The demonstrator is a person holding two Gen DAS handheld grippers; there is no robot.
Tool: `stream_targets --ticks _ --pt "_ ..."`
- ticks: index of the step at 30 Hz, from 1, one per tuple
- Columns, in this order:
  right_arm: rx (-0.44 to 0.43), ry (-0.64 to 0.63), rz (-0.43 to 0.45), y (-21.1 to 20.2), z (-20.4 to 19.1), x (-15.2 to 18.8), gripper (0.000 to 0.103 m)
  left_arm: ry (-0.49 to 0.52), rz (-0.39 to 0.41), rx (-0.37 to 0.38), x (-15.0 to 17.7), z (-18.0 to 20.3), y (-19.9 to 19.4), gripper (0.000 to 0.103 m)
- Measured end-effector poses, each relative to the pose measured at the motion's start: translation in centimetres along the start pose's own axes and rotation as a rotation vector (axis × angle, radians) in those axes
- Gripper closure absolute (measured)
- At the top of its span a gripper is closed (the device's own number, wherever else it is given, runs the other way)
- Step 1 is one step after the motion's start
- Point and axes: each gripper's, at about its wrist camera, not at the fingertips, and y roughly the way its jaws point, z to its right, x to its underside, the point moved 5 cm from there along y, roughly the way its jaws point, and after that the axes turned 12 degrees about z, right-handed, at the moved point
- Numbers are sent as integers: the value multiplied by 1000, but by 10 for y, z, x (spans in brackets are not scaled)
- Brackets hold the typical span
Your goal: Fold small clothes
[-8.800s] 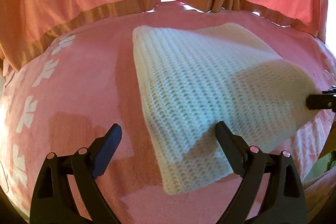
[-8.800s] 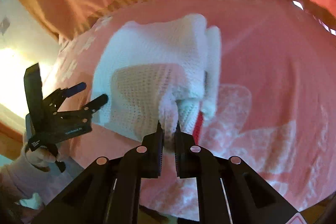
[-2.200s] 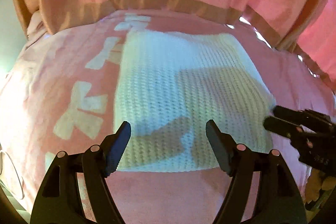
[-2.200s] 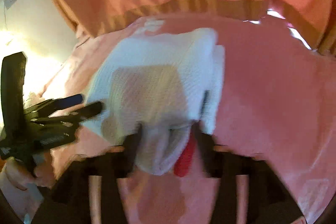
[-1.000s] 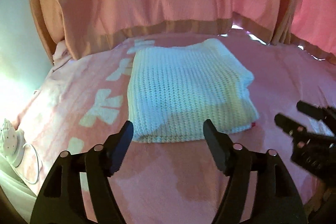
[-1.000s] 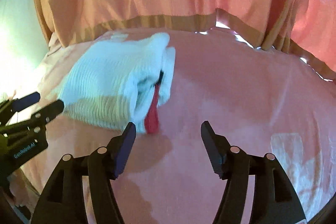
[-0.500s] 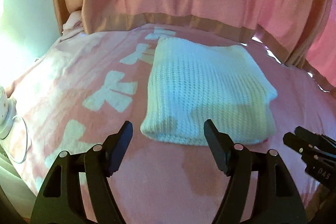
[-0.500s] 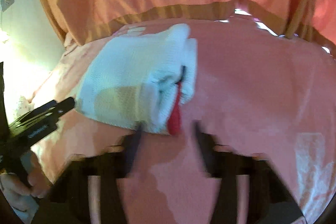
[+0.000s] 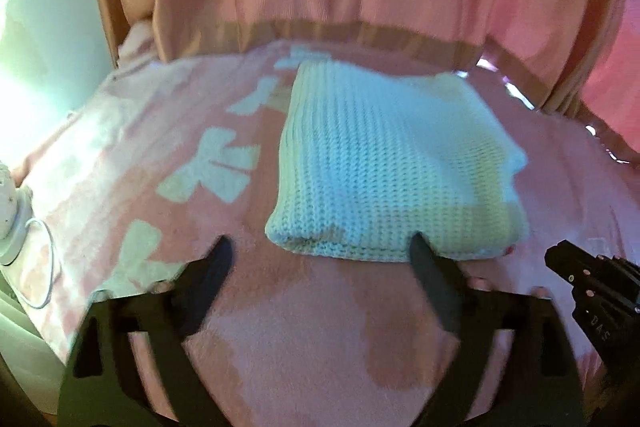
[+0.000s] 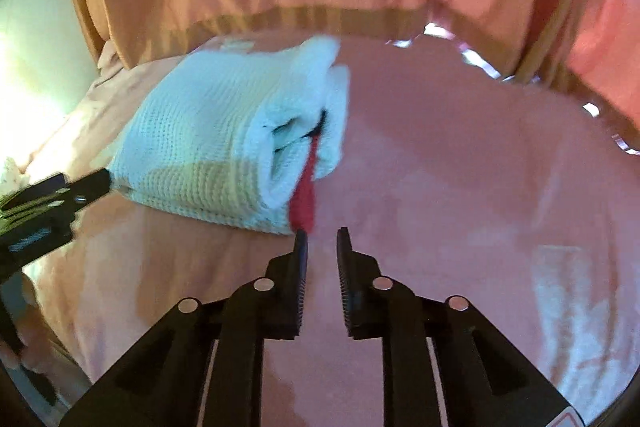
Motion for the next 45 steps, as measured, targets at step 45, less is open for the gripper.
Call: stream_targets --ticks 45 --pt "61 23 28 -42 3 51 56 134 104 -46 50 40 -49 5"
